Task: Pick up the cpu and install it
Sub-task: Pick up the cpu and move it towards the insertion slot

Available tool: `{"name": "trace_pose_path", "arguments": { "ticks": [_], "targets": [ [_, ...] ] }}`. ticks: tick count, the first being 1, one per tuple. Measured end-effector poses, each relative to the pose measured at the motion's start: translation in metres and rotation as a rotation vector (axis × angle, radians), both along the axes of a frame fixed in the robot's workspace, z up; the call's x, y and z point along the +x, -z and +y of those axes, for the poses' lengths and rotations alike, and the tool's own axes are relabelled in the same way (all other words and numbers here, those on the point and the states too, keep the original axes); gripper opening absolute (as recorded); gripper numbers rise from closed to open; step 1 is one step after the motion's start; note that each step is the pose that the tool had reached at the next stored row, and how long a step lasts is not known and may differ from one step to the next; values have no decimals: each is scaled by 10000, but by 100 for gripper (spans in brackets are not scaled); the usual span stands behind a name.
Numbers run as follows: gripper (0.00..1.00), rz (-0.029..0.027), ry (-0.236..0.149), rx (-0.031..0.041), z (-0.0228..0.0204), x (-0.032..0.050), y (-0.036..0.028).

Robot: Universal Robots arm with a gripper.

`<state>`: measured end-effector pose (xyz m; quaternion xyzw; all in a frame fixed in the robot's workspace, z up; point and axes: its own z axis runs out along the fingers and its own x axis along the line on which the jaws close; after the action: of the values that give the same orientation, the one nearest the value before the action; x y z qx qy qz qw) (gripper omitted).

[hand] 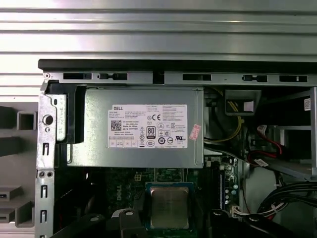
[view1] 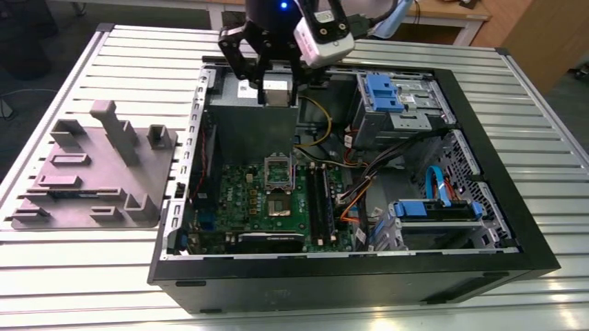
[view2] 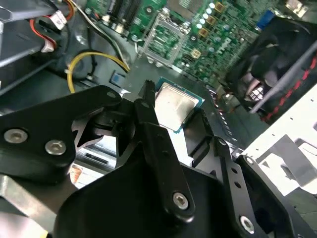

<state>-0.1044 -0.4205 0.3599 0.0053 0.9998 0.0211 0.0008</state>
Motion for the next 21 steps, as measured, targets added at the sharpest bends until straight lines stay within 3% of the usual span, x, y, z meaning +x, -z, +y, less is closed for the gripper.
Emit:
{"name": "trace_pose_path", "arguments": {
  "ticks": [6,9,14,21],
  "targets": [
    [47,0,1,-1,0,12,0],
    [47,1,0,0,-21,12,4],
    [47,1,2,-1,-105,12,15],
    [47,1,1,-1,-259,12,31]
  ]
}}
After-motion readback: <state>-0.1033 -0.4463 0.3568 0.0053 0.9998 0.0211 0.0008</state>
